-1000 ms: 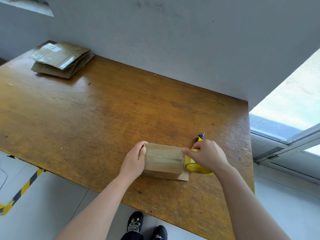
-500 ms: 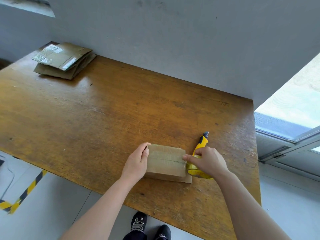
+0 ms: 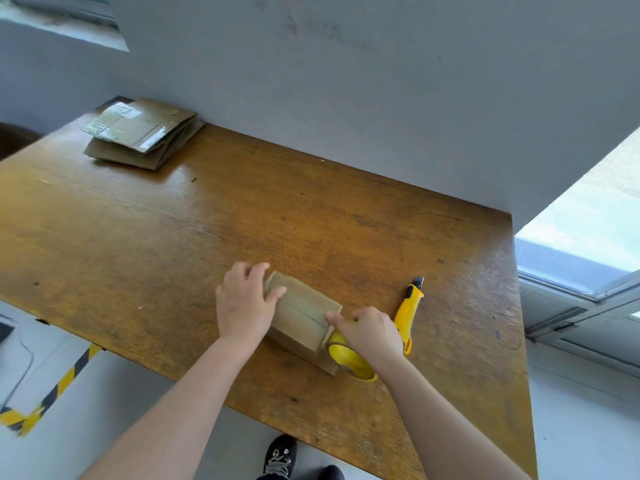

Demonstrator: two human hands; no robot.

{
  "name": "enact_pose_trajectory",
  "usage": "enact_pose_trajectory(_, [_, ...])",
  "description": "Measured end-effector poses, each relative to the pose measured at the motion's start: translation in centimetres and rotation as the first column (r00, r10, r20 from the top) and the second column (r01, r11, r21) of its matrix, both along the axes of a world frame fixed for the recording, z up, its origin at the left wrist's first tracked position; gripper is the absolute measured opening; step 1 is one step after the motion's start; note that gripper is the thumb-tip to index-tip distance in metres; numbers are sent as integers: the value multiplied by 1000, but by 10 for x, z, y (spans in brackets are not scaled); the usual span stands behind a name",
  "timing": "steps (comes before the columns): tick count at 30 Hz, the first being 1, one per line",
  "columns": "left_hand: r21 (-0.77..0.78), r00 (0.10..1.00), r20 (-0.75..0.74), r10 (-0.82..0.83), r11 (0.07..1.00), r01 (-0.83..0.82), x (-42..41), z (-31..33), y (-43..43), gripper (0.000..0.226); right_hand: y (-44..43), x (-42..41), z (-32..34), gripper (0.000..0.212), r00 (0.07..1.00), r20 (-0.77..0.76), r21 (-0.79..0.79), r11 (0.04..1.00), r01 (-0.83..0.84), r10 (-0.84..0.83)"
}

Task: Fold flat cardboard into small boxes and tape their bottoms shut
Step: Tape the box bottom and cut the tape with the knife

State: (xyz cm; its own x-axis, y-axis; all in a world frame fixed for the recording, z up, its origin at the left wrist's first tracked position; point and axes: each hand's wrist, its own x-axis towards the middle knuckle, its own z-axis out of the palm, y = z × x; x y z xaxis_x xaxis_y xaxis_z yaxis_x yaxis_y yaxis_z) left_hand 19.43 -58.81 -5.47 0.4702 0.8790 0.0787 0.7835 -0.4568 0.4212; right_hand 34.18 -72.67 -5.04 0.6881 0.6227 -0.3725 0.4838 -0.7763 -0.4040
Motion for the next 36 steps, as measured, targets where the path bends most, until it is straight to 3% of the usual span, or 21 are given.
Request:
enact_pose_trajectory(2, [185,993,-108,-57,980,76,4,4,-7,43,14,-13,-1,57,1000,15,35,999,6,-7])
enact_pose_trajectory(5, [64,959,-264,-107,990,128,6,-11,-21,61,27,-24,-3,53,999,-33,73,997,18,-15])
enact_pose_trajectory(7, [-21,946,-282,-159,987,160,1,-22,-15,65,26,-29,-7,52,996,-85,96,995,7,2])
enact_pose_trajectory(13, [-52,893,-321,-315,948,315,-5,-27,34,64,19,-38,-14,22,908,-406,279,960,13,106])
enact_pose_trajectory(16, [-58,871,-340,-353,933,356,-5,-26,49,63,21,-40,-11,24,876,-465,304,952,19,131])
enact_pose_trajectory(23, [-57,845,-353,-401,911,409,-4,-27,60,64,20,-42,-12,46,882,-470,21,998,53,-37])
enact_pose_trajectory(28, [-51,849,-327,-416,904,424,-4,-30,62,65,41,-44,-16,51,966,-257,-137,990,-14,-21])
enact_pose_trajectory(31, [-42,855,-286,-432,897,439,-6,-29,62,65,54,-44,-19,47,982,-188,-208,977,-37,-3])
enact_pose_trajectory(36, [-47,877,-169,-450,892,449,-8,-20,56,61,75,-44,-18,34,980,-201,-241,969,-48,-1])
